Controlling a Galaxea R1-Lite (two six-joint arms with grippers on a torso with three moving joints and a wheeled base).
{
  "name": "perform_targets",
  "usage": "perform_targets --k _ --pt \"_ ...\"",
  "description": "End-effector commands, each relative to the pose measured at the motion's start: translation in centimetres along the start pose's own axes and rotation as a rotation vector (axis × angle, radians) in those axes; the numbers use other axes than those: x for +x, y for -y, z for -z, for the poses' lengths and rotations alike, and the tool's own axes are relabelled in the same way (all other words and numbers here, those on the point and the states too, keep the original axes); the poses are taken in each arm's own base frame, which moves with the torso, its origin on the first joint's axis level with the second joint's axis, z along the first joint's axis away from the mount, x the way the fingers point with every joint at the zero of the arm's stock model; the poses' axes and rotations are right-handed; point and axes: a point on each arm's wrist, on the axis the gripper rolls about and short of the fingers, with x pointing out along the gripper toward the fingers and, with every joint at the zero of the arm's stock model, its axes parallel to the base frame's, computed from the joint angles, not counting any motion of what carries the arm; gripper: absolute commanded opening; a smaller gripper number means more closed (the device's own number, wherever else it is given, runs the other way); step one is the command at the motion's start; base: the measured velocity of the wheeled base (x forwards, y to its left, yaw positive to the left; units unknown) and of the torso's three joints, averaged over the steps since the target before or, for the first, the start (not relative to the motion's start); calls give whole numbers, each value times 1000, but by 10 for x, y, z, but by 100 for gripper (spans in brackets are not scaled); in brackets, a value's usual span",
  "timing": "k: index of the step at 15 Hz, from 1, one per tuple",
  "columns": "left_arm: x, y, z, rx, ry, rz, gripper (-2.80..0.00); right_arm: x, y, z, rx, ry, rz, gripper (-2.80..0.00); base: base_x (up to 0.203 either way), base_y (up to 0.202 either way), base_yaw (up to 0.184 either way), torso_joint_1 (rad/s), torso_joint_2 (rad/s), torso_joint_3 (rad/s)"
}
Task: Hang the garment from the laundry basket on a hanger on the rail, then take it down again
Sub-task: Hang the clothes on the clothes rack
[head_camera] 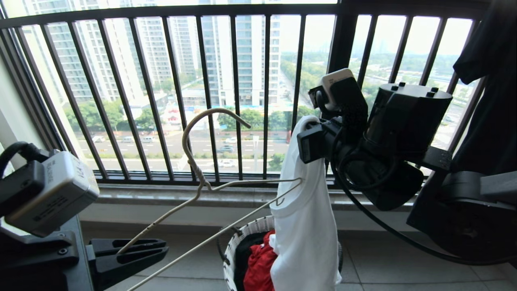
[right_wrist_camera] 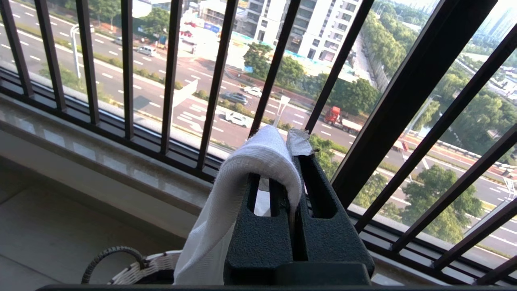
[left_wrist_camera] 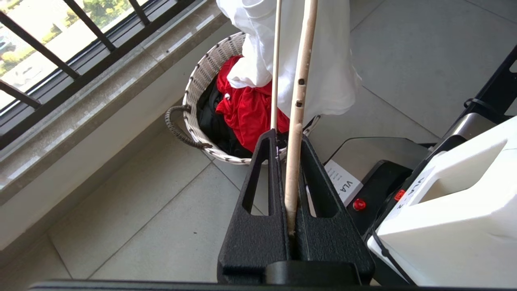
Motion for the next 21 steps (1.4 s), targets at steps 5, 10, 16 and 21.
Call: perform_targets --k 5,10,16,21 --pt "5 0 0 -7 44 2 -280 -1 -1 -1 3 6 0 -280 0 0 0 0 0 0" --pt "13 0 -3 -32 124 0 -280 -2 0 -3 8 13 2 -280 0 0 0 0 0 0" --pt "29 9 4 -25 56 64 -280 -3 1 -6 15 22 3 -280 0 0 0 0 0 0" --pt "58 17 -7 -153 102 66 -280 -4 -2 -7 36 26 -6 -280 0 0 0 0 0 0"
